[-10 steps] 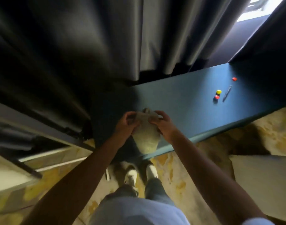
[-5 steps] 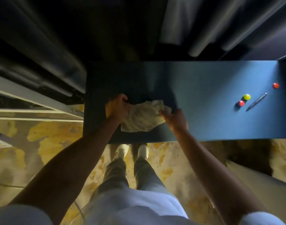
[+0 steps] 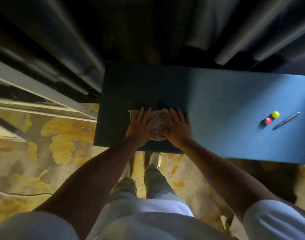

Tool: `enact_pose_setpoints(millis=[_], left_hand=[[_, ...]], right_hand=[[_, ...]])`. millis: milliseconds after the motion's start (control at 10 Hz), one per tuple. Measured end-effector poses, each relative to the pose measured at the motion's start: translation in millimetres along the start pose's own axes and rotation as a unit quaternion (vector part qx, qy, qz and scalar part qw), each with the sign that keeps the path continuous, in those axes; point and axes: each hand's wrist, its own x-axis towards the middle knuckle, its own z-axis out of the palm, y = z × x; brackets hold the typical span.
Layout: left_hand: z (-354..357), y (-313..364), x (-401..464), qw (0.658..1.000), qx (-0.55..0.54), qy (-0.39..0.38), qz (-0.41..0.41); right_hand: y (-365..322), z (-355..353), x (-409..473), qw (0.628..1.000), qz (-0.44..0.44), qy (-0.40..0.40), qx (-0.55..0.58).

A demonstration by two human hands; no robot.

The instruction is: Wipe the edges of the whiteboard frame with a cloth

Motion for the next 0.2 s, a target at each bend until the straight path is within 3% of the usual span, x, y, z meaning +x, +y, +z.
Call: enact_pose_setpoints(millis=[100, 200], left_hand=[[-2, 9, -11, 0.997, -0.061, 0.003, -0.041], [-38, -13, -23, 0.992, -0.060, 0.110, -0.036]], right_hand=[[-1, 2, -7, 0.999, 0.008, -0.040, 0.002], [-16, -23, 1, 0.998, 0.052, -0.014, 0.040]])
